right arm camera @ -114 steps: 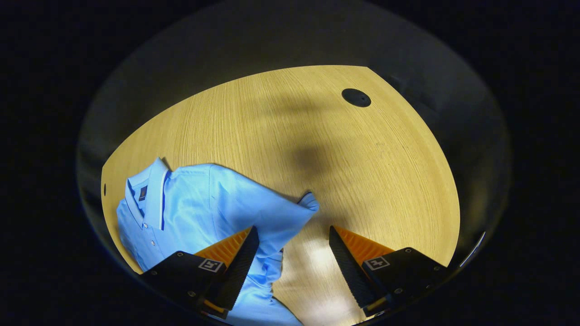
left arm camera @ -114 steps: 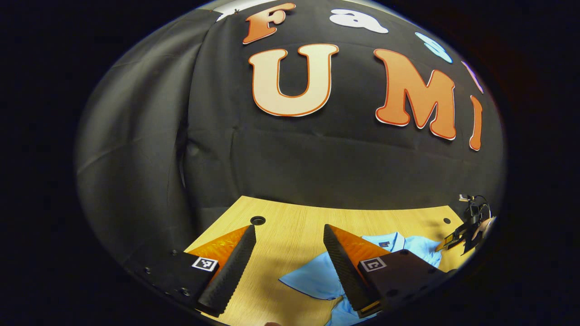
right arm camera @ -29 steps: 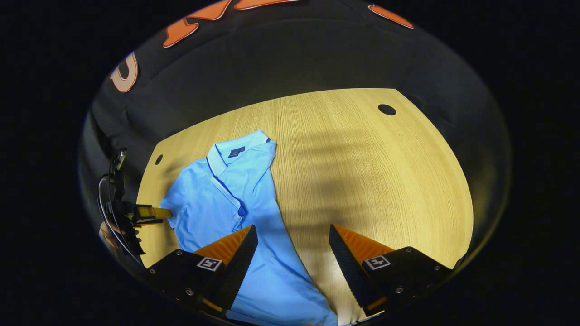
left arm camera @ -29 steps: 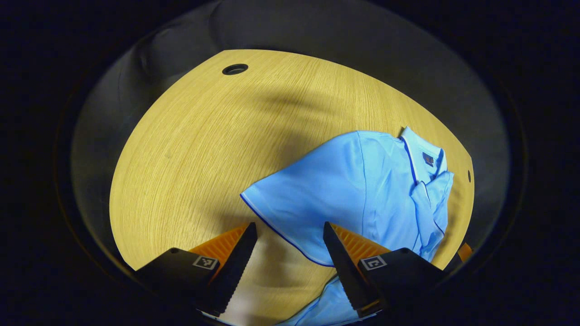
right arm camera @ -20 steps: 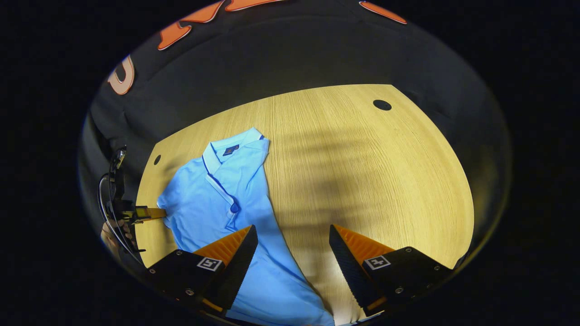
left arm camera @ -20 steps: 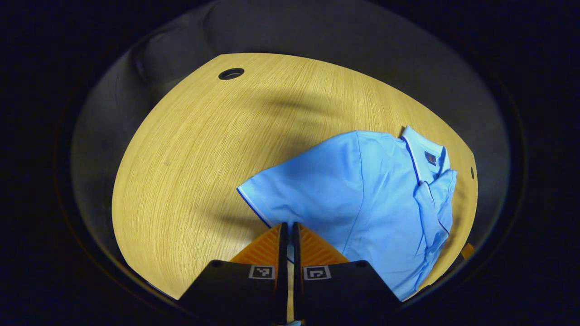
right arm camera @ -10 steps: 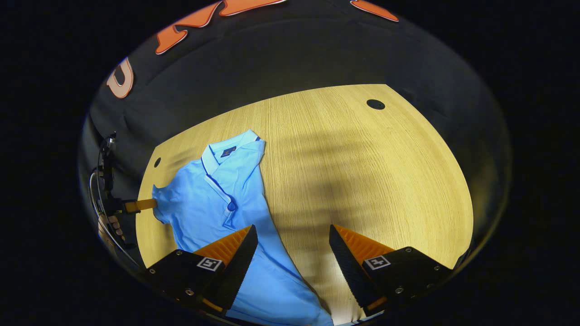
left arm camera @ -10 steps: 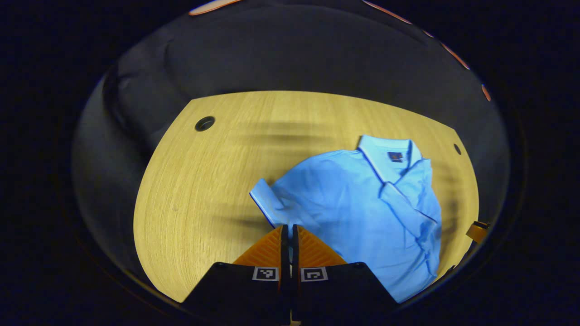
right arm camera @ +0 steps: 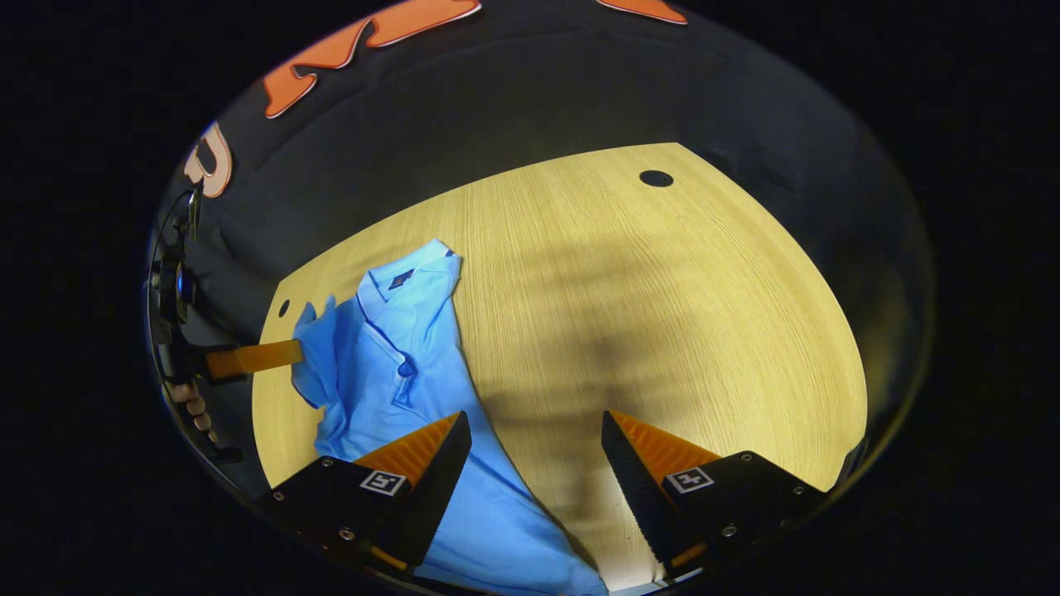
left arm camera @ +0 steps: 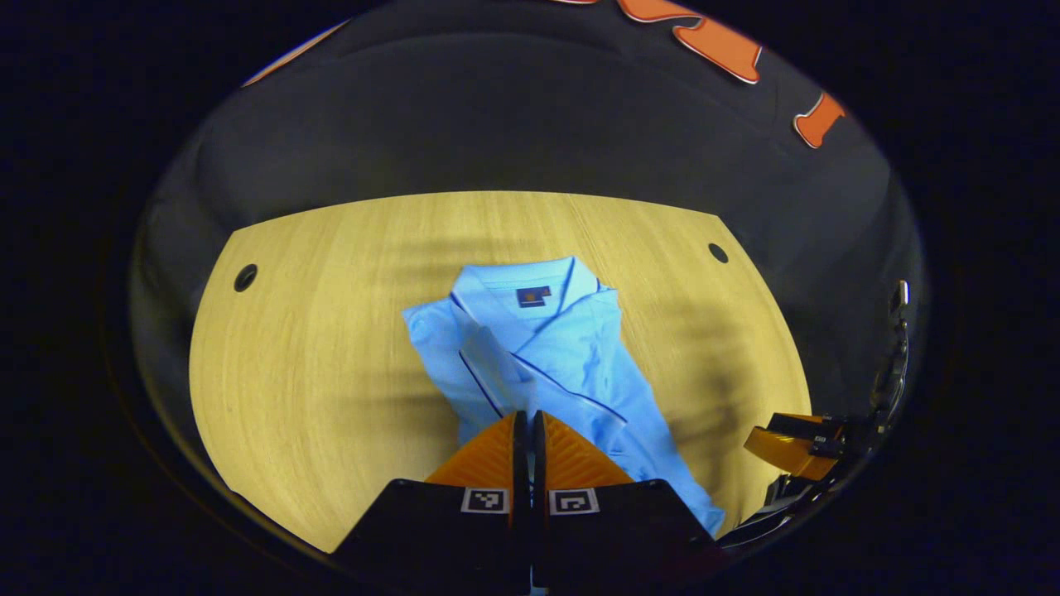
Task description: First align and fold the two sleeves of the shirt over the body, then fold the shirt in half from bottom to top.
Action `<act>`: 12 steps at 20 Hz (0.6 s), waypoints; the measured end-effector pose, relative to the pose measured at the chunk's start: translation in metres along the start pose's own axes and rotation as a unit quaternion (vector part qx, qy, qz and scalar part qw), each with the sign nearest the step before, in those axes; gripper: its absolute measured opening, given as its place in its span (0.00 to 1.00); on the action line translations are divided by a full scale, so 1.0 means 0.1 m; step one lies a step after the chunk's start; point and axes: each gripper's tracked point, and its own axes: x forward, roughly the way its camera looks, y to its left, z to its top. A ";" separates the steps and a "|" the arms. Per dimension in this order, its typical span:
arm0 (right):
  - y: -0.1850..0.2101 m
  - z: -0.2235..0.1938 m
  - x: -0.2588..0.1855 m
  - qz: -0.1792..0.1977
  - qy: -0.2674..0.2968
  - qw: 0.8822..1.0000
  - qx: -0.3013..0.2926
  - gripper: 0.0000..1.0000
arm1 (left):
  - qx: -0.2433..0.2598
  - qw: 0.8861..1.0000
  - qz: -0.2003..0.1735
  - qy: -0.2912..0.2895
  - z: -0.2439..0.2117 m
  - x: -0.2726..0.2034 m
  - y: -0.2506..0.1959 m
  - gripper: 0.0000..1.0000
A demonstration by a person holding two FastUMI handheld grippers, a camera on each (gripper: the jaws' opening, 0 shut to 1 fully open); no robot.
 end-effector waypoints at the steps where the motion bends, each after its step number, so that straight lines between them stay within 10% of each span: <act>1: -0.05 -0.02 -0.01 -0.002 0.000 1.000 0.003 0.98 | 0.001 1.000 -0.008 0.005 -0.01 0.06 -0.11 0.04; 12: -0.37 -0.22 -0.08 -0.014 0.011 1.000 0.022 0.98 | 0.005 0.998 -0.027 0.058 -0.21 0.46 -0.77 0.05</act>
